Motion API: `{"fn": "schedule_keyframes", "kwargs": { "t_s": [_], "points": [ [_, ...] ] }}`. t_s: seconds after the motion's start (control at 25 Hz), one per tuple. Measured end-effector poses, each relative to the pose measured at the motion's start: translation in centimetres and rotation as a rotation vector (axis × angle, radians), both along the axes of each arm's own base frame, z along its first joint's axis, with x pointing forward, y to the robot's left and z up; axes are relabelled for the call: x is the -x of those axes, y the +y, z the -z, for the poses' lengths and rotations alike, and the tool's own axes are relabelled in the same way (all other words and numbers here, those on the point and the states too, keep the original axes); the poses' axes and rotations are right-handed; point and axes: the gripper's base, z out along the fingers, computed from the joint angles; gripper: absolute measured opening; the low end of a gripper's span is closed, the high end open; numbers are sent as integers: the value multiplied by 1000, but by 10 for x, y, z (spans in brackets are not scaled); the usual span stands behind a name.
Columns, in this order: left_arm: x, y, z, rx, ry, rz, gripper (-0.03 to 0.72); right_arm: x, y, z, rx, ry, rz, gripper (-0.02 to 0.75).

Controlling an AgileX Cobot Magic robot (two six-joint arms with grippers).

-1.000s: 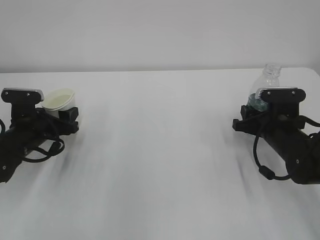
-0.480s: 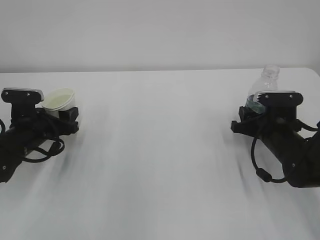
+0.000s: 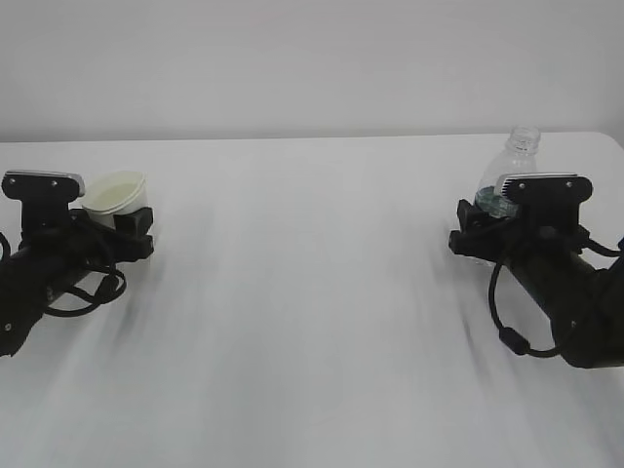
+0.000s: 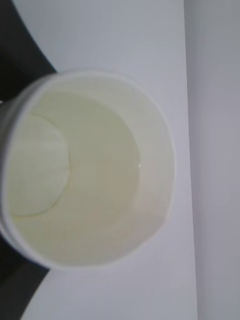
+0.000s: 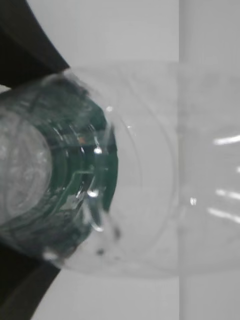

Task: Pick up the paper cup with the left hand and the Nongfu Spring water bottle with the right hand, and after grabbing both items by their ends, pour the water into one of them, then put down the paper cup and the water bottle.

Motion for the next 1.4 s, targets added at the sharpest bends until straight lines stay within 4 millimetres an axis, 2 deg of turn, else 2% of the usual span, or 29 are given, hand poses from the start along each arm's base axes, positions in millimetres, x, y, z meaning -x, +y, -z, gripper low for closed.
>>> {"fn": "schedule_keyframes", "kwargs": {
  "t_s": [0.16,0.48,0.92,1.4],
  "points": [
    [0,0,-1,2,-11,0,473,7,-1,2,4,18,0,586],
    [0,0,-1,3,-15,0,473,21,-3,-11,6,16,-11,586],
    [0,0,-1,3,-15,0,473,43,-2,-3,2,83,-63,587],
    [0,0,-1,3,-15,0,473,65,-6,-30,-5,49,-68,587]
  ]
}}
